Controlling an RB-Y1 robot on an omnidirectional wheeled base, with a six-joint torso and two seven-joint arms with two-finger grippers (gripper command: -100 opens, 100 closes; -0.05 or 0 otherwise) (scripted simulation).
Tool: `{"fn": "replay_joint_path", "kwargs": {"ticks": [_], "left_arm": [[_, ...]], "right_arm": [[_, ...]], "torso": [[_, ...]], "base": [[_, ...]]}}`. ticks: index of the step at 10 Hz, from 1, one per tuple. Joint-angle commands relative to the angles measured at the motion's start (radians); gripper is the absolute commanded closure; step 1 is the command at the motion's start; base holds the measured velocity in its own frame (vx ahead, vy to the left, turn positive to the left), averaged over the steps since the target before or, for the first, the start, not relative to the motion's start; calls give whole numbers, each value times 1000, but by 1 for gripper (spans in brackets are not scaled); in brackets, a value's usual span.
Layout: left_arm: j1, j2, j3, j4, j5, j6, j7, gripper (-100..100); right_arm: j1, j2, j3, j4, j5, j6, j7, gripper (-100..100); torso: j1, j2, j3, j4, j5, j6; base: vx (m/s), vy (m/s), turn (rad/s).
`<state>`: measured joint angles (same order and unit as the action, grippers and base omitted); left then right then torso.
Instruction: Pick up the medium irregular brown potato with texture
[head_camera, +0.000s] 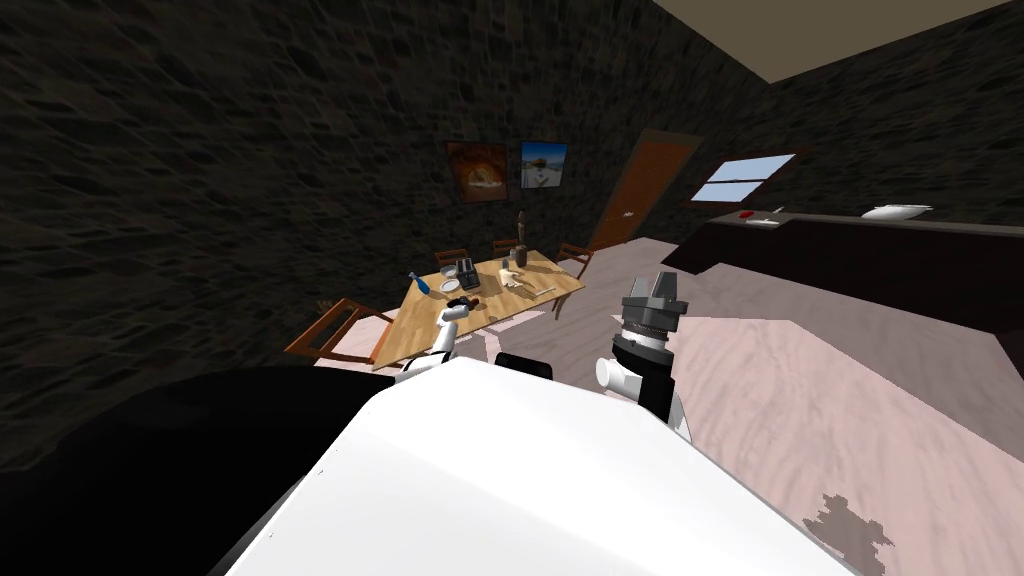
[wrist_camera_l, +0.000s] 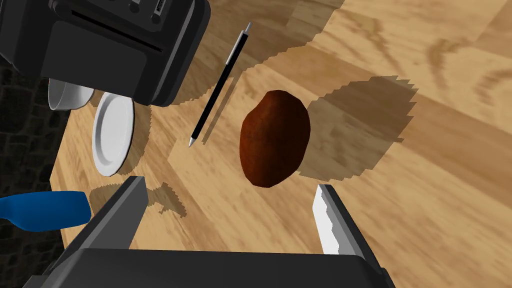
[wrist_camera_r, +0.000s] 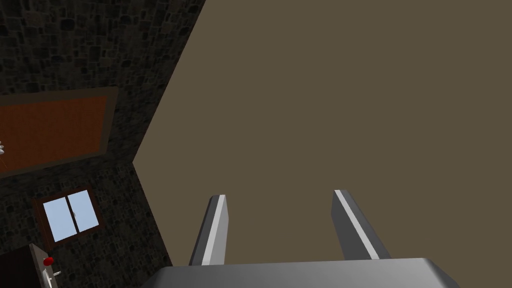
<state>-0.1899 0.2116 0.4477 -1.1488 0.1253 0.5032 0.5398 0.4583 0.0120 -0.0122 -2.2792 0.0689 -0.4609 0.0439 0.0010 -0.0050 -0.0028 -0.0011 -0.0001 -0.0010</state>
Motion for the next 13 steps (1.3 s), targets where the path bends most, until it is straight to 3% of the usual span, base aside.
{"fn": "replay_joint_path", "kwargs": {"ticks": [1, 6, 7, 8, 9, 11, 12, 13], "left_arm": [[-8, 1, 27, 19, 4, 34, 11, -100], [-23, -1, 85, 119, 16, 82, 33, -100], [-41, 11, 79, 130, 15, 70, 30, -100], [-43, 12, 80, 136, 16, 69, 31, 0], [-85, 18, 36, 185, 49, 34, 16, -100], [-85, 18, 36, 208, 49, 34, 16, -100], [-127, 24, -8, 238, 83, -1, 2, -100], [-127, 24, -8, 249, 83, -1, 2, -100]], "right_arm": [[0, 0, 0, 0, 0, 0, 0, 0], [0, 0, 0, 0, 0, 0, 0, 0], [0, 0, 0, 0, 0, 0, 0, 0], [0, 0, 0, 0, 0, 0, 0, 0], [0, 0, 0, 0, 0, 0, 0, 0], [0, 0, 0, 0, 0, 0, 0, 0], [0, 0, 0, 0, 0, 0, 0, 0], [0, 0, 0, 0, 0, 0, 0, 0]], "torso": [[0, 0, 0, 0, 0, 0], [1, 1, 0, 0, 0, 0], [2, 0, 0, 0, 0, 0], [1, 2, 1, 0, 0, 0], [0, 5, 3, 1, 0, 0], [-1, 4, 2, 1, 0, 0], [-1, 5, 3, 1, 0, 0], [-1, 5, 3, 1, 0, -1]], "base": [[83, 11, -62], [81, 27, -52], [45, 18, -11], [8, 4, 2], [19, 1, 194], [22, -5, 75], [20, 4, 218], [22, -7, 122]]}}
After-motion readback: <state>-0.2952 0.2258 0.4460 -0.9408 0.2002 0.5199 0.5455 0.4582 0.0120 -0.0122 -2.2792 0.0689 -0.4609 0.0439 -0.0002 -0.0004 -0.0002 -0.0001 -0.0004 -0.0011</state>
